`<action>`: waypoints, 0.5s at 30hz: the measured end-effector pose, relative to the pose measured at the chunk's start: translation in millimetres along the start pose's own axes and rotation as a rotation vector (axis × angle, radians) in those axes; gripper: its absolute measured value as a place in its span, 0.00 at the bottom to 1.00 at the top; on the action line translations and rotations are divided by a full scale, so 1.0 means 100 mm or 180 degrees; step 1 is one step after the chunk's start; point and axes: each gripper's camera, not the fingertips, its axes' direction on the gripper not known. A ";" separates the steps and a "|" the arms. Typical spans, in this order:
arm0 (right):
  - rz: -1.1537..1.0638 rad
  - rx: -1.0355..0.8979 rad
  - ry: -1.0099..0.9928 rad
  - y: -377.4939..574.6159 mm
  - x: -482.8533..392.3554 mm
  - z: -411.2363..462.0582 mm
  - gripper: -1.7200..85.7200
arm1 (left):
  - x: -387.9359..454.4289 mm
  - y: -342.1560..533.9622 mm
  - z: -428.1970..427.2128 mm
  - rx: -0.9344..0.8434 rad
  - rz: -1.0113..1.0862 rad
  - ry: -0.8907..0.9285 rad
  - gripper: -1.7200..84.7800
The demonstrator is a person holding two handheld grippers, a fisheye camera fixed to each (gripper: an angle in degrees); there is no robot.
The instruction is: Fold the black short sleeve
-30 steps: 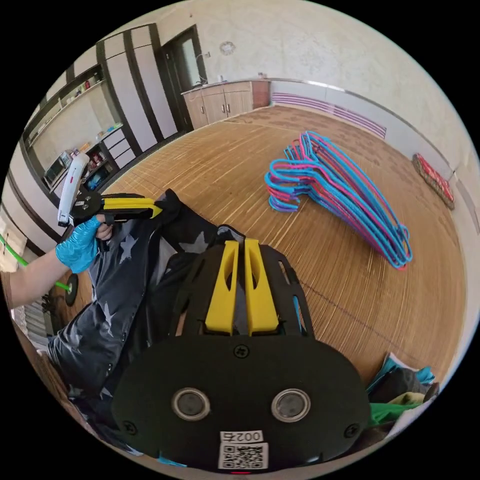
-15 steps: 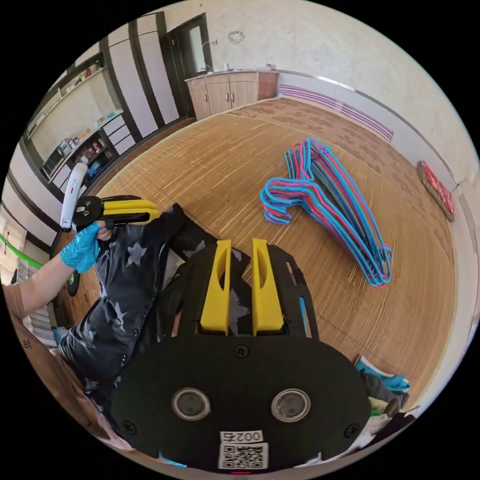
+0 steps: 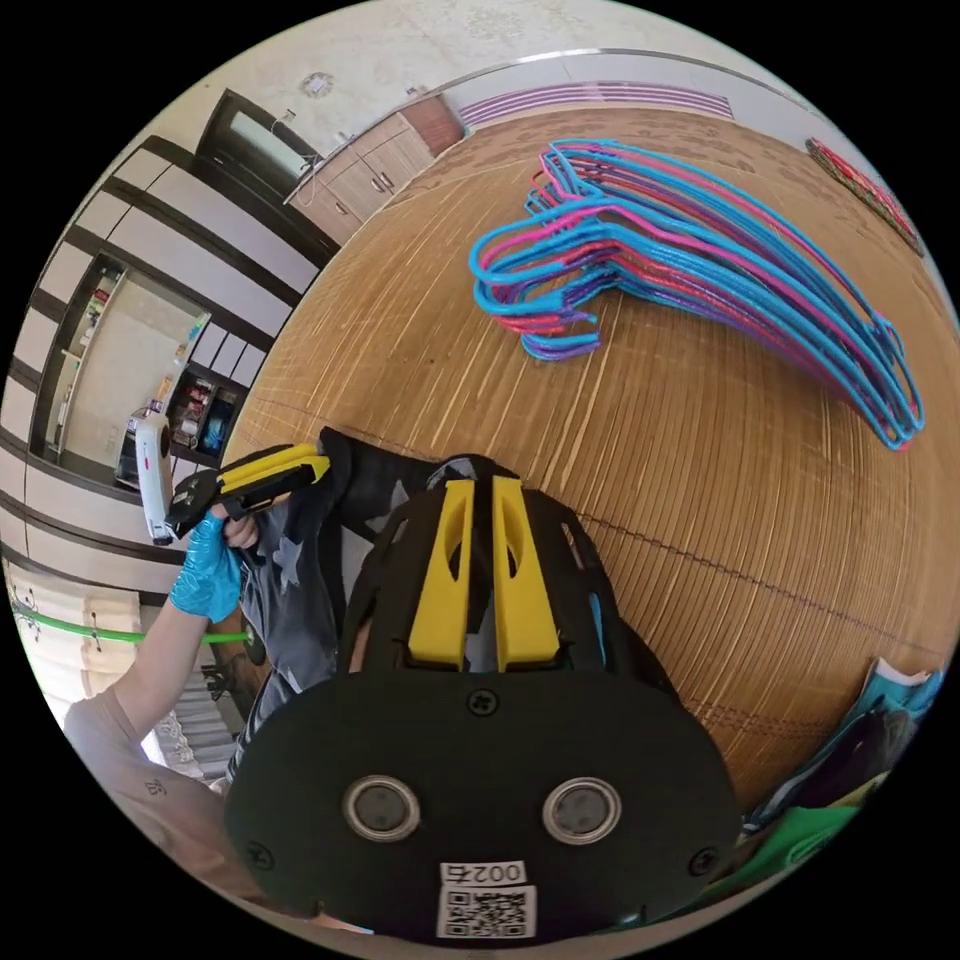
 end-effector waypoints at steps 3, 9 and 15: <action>-0.0446 0.0170 0.0267 -0.13 -0.35 -0.18 0.02 | -0.03 0.02 -0.02 0.0087 0.0004 -0.0016 0.02; -0.1563 0.0332 0.1156 -0.18 -1.22 -0.44 0.01 | 0.09 0.12 -0.12 0.0267 0.0165 -0.0402 0.00; -0.1980 0.0345 0.1266 -0.28 -1.62 -0.60 0.02 | -0.01 0.15 -0.06 0.0225 0.0083 -0.0355 0.01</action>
